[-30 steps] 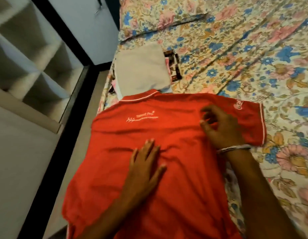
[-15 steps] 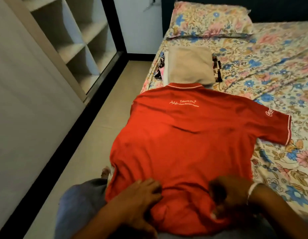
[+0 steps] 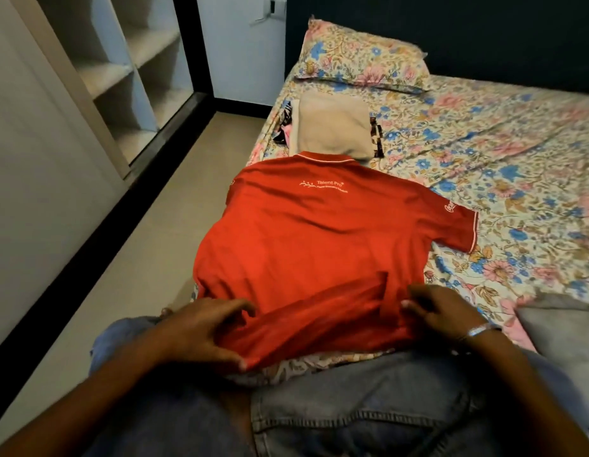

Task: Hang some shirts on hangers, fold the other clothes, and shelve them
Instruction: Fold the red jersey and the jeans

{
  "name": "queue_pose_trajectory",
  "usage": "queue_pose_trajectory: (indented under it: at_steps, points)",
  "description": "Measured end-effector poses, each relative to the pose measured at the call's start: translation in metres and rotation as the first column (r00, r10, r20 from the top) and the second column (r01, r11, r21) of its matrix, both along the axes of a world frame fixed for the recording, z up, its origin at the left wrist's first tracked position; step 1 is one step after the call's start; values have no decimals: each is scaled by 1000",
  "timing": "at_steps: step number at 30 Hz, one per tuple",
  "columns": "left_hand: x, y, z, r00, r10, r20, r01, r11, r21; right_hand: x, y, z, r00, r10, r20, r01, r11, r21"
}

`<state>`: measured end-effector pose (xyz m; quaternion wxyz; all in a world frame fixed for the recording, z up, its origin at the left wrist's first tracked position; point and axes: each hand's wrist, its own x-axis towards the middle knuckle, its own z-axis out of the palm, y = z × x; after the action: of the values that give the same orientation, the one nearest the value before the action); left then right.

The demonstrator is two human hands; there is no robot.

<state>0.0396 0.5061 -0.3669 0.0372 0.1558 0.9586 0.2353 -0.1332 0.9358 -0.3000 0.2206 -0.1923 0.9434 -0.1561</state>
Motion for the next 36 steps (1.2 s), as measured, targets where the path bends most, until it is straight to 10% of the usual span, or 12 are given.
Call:
queue_pose_trajectory:
  at_steps: [5,10,17,23,26,30,36]
  points:
    - [9,-19,-12,996,-92,-16,89,986,-140,12,-4,-7,993,-64,-99,53,992,-114]
    - [7,-9,-25,983,-107,-148,82,983,-165,15,-15,-20,959,180,-217,-130,966,225]
    - [2,22,-31,985,-110,-136,74,968,-241,10,-15,-27,965,48,-258,-7,988,156]
    - [-4,10,-35,997,-72,36,66,987,148,-8,-2,-25,856,-505,-107,461,841,-283]
    - [-8,11,-25,927,339,158,-371,781,503,-13,-3,-24,787,-608,109,605,724,-332]
    - [-18,11,-22,607,682,408,-691,198,696,-5,-16,-9,777,-485,402,627,653,-425]
    - [-21,27,35,618,783,71,-527,346,776,-10,-4,9,838,-476,269,531,591,-607]
